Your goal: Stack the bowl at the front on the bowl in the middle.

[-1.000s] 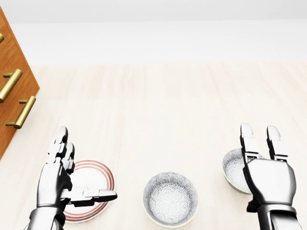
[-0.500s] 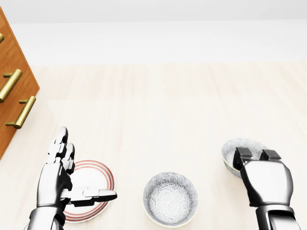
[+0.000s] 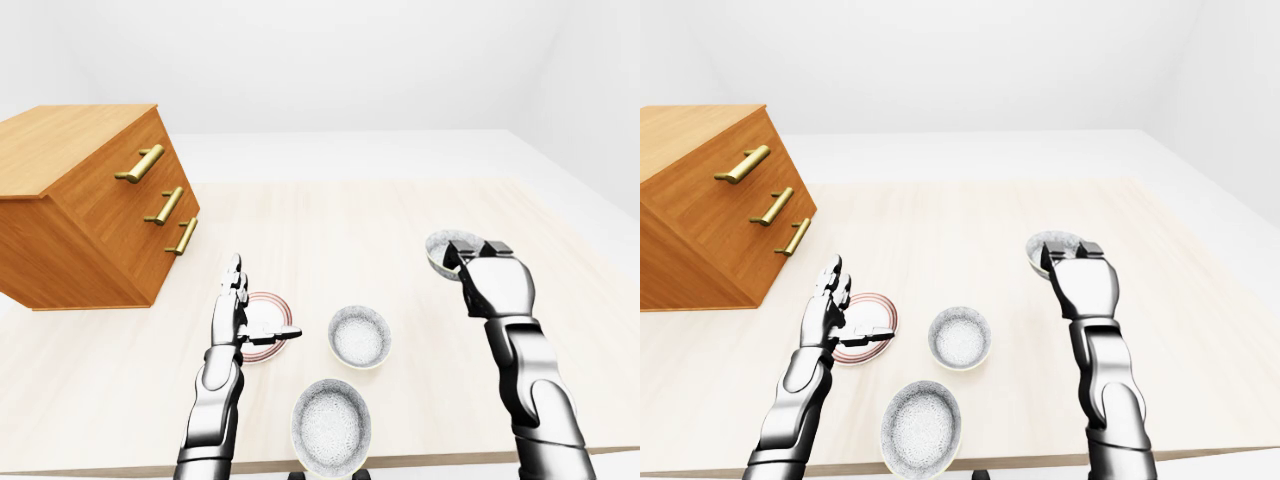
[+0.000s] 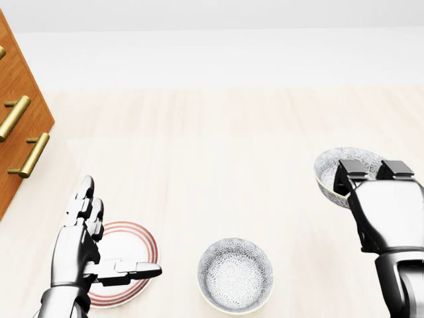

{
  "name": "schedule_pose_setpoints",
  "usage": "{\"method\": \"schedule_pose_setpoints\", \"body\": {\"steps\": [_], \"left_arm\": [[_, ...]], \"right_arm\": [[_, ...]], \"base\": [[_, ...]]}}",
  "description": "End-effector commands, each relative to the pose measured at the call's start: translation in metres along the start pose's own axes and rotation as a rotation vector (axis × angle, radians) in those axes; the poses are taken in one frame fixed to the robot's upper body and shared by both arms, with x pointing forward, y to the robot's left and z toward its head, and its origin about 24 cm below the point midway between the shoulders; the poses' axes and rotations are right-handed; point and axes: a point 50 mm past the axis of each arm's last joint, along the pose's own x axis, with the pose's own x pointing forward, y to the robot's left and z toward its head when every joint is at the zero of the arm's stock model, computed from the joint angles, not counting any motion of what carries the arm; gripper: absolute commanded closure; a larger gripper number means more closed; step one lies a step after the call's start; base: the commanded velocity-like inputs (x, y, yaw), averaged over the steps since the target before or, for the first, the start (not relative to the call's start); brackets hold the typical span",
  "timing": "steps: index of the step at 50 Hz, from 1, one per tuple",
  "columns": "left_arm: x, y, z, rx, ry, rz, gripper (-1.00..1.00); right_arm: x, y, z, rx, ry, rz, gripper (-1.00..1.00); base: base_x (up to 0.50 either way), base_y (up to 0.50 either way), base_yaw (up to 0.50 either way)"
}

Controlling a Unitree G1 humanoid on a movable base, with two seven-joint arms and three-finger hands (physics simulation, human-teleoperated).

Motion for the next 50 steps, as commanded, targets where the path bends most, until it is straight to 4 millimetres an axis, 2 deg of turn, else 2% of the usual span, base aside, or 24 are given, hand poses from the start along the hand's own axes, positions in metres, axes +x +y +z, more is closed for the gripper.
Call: {"method": "schedule_pose_setpoints", "body": {"steps": [1,6,18,50], "left_arm": [[0.0,0.0,0.0,-0.001,0.001,0.0,-1.0],[0.0,0.0,0.0,-0.001,0.0,0.0,-1.0],[0.0,0.0,0.0,-0.001,0.0,0.0,-1.0],[0.0,0.0,0.0,-0.003,0.0,0.0,-1.0]], "right_arm": [[0.003,-0.048,0.012,-0.04,-0.056,-0.114,1.0],[0.001,-0.061,0.019,-0.033,-0.077,-0.138,1.0],[-0.004,-0.076,0.03,-0.01,-0.111,-0.163,1.0],[-0.039,-0.08,0.076,0.137,-0.238,-0.149,1.0]], "base": [[0.0,0.0,0.0],[0.0,0.0,0.0],[0.0,0.0,0.0],[0.0,0.0,0.0]]}}
